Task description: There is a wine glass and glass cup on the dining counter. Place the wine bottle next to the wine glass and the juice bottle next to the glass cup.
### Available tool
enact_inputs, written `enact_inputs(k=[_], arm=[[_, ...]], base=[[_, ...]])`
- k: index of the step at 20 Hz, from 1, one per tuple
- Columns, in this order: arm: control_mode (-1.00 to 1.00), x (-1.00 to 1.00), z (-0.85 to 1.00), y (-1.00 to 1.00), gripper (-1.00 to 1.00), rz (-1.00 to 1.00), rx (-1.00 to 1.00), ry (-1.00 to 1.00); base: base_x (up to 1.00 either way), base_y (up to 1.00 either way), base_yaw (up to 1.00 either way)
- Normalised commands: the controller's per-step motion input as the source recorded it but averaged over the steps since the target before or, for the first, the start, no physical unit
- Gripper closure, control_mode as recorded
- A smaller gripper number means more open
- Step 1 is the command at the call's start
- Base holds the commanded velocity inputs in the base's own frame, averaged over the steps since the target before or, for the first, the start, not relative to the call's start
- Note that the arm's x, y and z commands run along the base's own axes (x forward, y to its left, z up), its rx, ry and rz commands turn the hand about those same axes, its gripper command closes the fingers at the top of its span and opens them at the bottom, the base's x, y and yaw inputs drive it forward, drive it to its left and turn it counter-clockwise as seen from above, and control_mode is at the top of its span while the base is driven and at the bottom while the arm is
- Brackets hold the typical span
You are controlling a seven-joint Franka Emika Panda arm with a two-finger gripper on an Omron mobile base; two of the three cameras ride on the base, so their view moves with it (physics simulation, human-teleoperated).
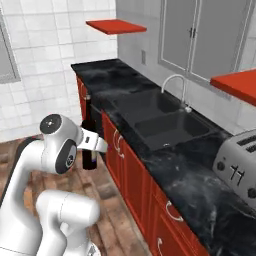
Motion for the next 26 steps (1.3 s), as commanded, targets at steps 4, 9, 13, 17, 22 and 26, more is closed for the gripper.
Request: enact_inputs(k=[4, 9, 13, 17, 22, 26], arm=[[1.0, 0.0, 0.0, 0.0, 1.0, 0.0, 0.0, 0.0], [1.0, 0.0, 0.0, 0.0, 1.0, 0.0, 0.0, 0.0], [1.0, 0.0, 0.0, 0.0, 1.0, 0.0, 0.0, 0.0], [1.0, 0.0, 0.0, 0.0, 1.0, 0.0, 0.0, 0.0], [1.0, 0.0, 0.0, 0.0, 1.0, 0.0, 0.0, 0.0], [1.0, 0.0, 0.0, 0.0, 1.0, 0.0, 0.0, 0.0]], base=[[0.0, 0.01, 1.0], [0.03, 0.01, 1.0], [0.07, 0.0, 0.99], [0.11, 0.0, 0.97], [0.19, 0.0, 0.94], [0.24, 0.0, 0.9]])
